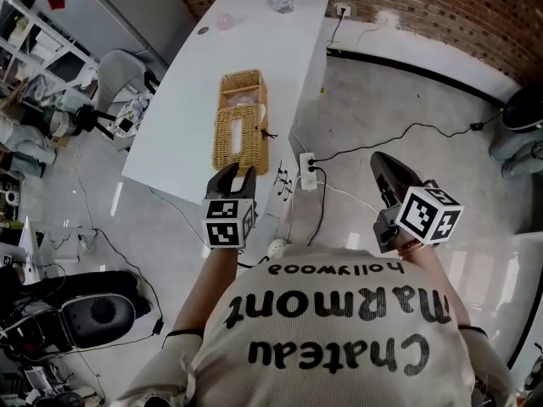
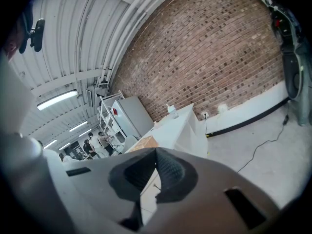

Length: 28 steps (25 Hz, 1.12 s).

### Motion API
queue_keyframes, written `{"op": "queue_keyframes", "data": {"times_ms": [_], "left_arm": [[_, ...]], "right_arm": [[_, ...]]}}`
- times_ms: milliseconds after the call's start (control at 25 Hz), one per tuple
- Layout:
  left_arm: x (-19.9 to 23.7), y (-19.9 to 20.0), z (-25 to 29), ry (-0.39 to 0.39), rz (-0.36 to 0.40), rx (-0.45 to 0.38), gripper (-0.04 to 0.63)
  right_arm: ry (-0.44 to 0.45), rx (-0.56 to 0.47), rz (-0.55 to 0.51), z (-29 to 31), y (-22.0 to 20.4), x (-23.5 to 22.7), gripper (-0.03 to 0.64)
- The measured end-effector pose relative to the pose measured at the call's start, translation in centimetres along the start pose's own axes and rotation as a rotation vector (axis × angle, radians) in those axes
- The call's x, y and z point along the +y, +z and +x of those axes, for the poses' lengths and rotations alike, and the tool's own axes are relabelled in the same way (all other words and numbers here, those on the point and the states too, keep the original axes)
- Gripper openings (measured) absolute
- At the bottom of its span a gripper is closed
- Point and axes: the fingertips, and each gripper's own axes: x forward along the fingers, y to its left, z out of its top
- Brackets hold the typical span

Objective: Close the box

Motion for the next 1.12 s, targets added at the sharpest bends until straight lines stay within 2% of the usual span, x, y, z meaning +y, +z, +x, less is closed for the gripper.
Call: {"op": "queue_keyframes", "data": {"times_ms": [160,360,480,640,800,960,1120], "left_arm": [[0.0,-0.2,-0.2,0.006,-0.041,-0.001,0.13],[-0.5,-1.2,-0.7,-0.002,-0.195,-0.003,0.111],[-1.5,-1.4,-1.8,-0.017,-0.265,-0.031,0.071],[-2.4,-2.8,-4.0,-0.033,-0.369,-0.059,0.017],[-3.4,-3.9,-7.3,-0.085,-0.498,-0.097,0.003],[-2.5,-3.2,-11.1,-0.099,-0.535,-0.157,0.003],[-0.8,-2.5,-15.8,-0.133,-0.516,-0.211,0.003]], "right_arm": [[0.006,0.019,-0.003,0.0,-0.4,0.0,0.003],[0.018,0.094,0.044,0.6,-3.5,-0.6,0.003],[0.036,0.168,0.07,1.8,-6.0,-0.4,0.003],[0.118,0.246,0.042,3.5,-8.1,2.3,0.003],[0.196,0.323,0.009,4.1,-10.5,6.2,0.003],[0.227,0.34,-0.022,4.7,-11.7,10.5,0.003],[0.247,0.283,-0.053,4.1,-11.7,16.0,0.003]]}}
